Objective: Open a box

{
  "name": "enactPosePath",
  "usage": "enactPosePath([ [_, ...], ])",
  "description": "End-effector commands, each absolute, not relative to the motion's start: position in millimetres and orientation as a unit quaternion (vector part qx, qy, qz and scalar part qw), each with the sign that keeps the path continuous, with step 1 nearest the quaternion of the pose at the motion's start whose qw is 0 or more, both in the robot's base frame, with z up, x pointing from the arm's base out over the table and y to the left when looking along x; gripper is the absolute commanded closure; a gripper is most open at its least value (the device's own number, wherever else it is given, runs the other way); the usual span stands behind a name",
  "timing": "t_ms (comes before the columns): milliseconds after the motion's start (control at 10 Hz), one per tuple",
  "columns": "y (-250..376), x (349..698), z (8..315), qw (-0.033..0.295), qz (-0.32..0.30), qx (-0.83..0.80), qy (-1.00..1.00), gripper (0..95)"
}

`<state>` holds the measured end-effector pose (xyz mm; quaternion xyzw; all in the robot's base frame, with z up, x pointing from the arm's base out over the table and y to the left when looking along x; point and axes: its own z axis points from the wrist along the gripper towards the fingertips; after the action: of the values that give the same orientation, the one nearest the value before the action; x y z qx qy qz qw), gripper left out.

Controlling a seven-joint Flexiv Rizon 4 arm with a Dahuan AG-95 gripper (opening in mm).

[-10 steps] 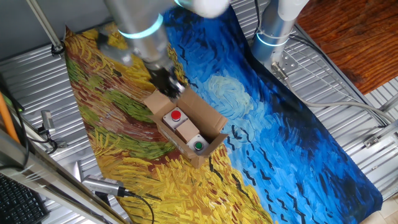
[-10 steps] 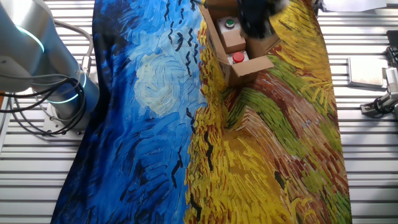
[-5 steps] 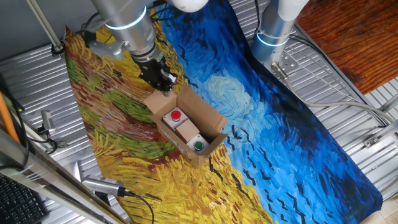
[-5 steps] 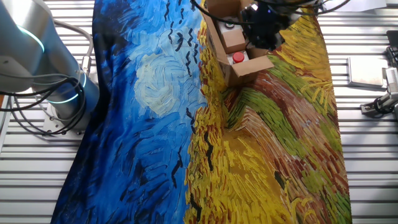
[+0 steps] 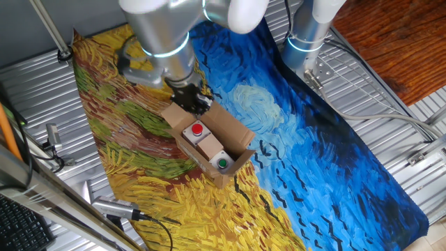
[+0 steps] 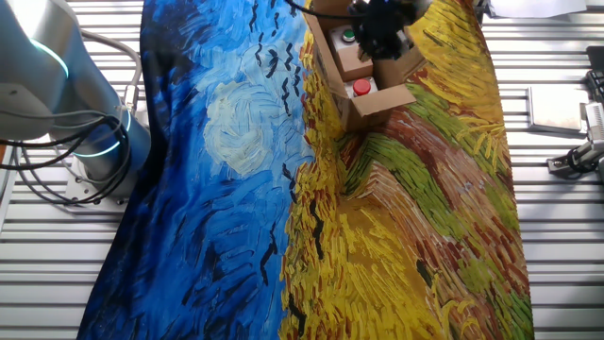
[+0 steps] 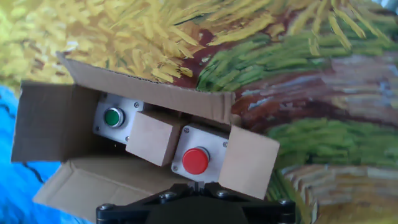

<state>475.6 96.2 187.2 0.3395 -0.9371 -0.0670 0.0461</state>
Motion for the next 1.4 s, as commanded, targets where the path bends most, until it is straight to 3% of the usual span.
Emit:
enactPosePath([
  [100,-2.4,496.4,195.3,0.033,-0.080,0.364,-0.927,95.0],
  [300,-40.9,501.1,191.2,0.032,-0.080,0.399,-0.913,95.0],
  [1400,-29.8,484.0,170.8,0.033,-0.091,0.305,-0.948,95.0],
])
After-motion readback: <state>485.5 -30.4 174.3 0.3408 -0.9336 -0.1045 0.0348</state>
